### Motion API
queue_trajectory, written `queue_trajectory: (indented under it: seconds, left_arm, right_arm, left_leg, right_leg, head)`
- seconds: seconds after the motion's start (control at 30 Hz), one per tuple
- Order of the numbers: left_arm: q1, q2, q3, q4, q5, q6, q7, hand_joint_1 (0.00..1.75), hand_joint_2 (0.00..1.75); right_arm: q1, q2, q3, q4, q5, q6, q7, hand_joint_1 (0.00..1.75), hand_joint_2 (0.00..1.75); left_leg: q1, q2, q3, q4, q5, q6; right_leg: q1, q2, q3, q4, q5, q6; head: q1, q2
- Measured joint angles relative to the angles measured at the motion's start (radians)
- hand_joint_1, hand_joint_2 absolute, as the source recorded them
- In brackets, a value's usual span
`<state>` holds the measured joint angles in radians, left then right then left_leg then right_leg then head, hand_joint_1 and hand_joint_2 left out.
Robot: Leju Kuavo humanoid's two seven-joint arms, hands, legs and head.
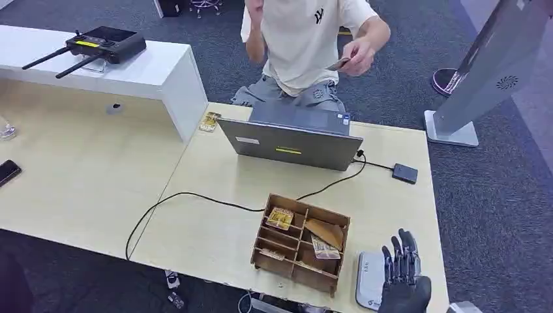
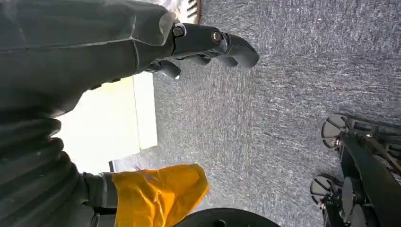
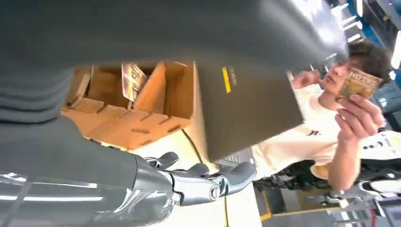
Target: Pass the card to the sensor for recognition and then transmit it.
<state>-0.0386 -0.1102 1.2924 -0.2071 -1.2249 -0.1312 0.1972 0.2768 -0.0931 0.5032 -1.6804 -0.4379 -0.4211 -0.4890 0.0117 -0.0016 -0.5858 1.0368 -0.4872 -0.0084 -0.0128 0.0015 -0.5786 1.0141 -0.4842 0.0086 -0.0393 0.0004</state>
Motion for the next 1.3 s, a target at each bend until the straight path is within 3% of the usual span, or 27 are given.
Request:
queue_trajectory:
  seconds: [0.27, 0.53, 0.6, 0.7, 0.83, 1.0, 1.3]
  left_arm:
    - [-0.003, -0.001, -0.021, 0.000, -0.027, -0.004, -0.004, 0.00, 1.75]
    - [-0.009, 0.003, -0.051, 0.000, -0.061, -0.017, -0.016, 0.00, 1.75]
    - [-0.011, 0.006, -0.064, 0.000, -0.075, -0.019, -0.019, 0.00, 1.75]
    - [-0.016, 0.011, -0.083, 0.000, -0.095, -0.025, -0.019, 0.00, 1.75]
    - [-0.020, 0.016, -0.106, 0.000, -0.117, -0.032, -0.019, 0.00, 1.75]
    - [-0.023, 0.024, -0.135, 0.000, -0.145, -0.042, -0.019, 0.00, 1.75]
    - [-0.032, 0.036, -0.187, 0.000, -0.183, -0.059, -0.021, 0.00, 1.75]
  right_arm:
    - [-0.034, -0.019, -0.001, -0.053, 0.194, -0.023, 0.017, 0.00, 1.75]
    - [-0.128, -0.019, 0.027, -0.090, 0.611, -0.122, 0.053, 0.00, 1.75]
    - [-0.150, -0.017, 0.035, -0.090, 0.769, -0.163, 0.063, 0.00, 1.75]
    - [-0.202, -0.016, 0.060, -0.087, 0.979, -0.210, 0.106, 0.00, 1.75]
    - [-0.283, -0.016, 0.086, -0.061, 1.126, -0.259, 0.157, 0.00, 1.75]
    - [-0.376, -0.018, 0.112, -0.006, 1.353, -0.269, 0.245, 0.00, 1.75]
    - [-0.549, -0.067, 0.154, 0.121, 1.594, -0.267, 0.409, 0.00, 1.75]
  left_leg:
    - [0.000, 0.000, 0.000, 0.000, 0.000, 0.000]
    - [0.000, 0.000, 0.000, 0.000, 0.001, -0.001]
    - [0.000, 0.000, 0.000, 0.000, 0.001, -0.001]
    - [0.000, 0.000, 0.001, 0.000, 0.001, -0.001]
    - [0.000, 0.001, 0.001, 0.000, 0.002, -0.001]
    - [0.000, 0.000, 0.001, 0.000, 0.002, -0.001]
    - [0.000, 0.000, 0.001, 0.000, 0.003, -0.001]
  right_leg:
    - [0.000, 0.000, 0.000, 0.000, 0.000, 0.000]
    - [0.000, 0.000, 0.001, 0.000, 0.000, 0.000]
    - [0.000, 0.000, 0.001, 0.000, 0.000, 0.000]
    - [0.000, 0.001, 0.001, 0.001, 0.001, -0.001]
    - [0.000, 0.001, 0.001, 0.001, 0.001, -0.001]
    - [0.000, 0.001, 0.001, 0.001, 0.002, -0.002]
    - [0.000, 0.001, 0.001, 0.001, 0.003, -0.002]
  head:
    - [0.000, 0.000]
    - [0.000, 0.000]
    - [0.000, 0.000]
    - [0.000, 0.000]
    - [0.000, 0.000]
    - [0.000, 0.000]
    - [0.000, 0.000]
